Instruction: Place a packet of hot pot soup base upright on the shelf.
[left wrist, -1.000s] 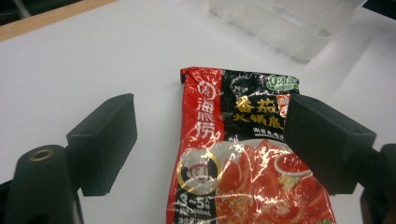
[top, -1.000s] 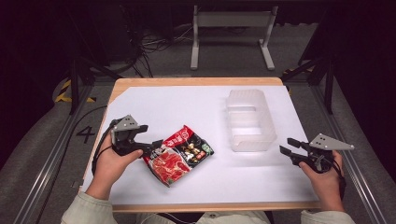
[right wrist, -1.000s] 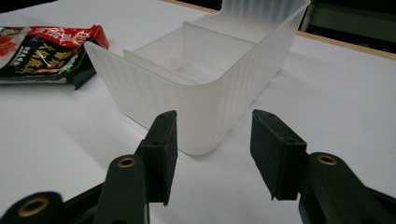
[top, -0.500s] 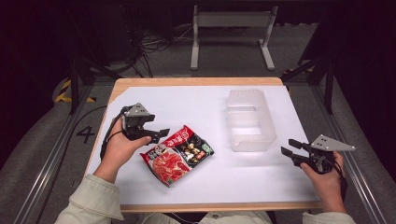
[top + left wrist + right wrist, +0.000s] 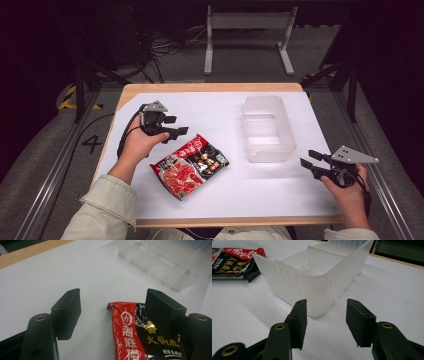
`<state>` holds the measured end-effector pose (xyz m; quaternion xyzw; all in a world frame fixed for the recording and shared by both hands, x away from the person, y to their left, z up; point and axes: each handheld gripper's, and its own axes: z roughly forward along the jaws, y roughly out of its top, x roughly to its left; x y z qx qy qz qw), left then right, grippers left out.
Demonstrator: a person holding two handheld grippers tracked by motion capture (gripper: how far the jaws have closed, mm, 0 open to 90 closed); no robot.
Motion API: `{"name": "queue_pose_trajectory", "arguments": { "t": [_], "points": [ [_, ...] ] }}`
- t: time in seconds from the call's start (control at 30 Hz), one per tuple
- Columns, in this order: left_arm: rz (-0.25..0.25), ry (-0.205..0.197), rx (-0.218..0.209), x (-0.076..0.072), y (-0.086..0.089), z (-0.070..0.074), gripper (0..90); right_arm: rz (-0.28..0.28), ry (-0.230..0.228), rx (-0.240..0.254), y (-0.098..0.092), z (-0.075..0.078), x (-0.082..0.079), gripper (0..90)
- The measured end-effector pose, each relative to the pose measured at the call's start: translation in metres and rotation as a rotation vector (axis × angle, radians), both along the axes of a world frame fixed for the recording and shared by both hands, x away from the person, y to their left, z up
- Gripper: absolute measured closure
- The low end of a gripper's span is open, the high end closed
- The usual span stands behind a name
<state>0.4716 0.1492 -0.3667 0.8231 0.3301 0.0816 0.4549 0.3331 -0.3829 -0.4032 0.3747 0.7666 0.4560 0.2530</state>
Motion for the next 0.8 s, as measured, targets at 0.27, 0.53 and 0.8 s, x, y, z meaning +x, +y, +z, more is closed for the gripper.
{"name": "queue_pose_trajectory", "arguments": {
  "t": [0.27,0.53,0.8],
  "points": [
    [-0.004,-0.042,-0.014,0.007,-0.014,-0.009,28.5,0.004,-0.019,0.005,0.001,0.0,0.0,49.2],
    [-0.03,-0.001,-0.001,0.016,-0.023,-0.028,32.6,0.007,-0.011,0.006,0.001,-0.002,0.001,48.8],
    [-0.068,0.043,0.002,0.021,-0.027,-0.041,36.3,0.011,-0.013,0.002,0.002,-0.002,0.001,46.9]
  ]
}}
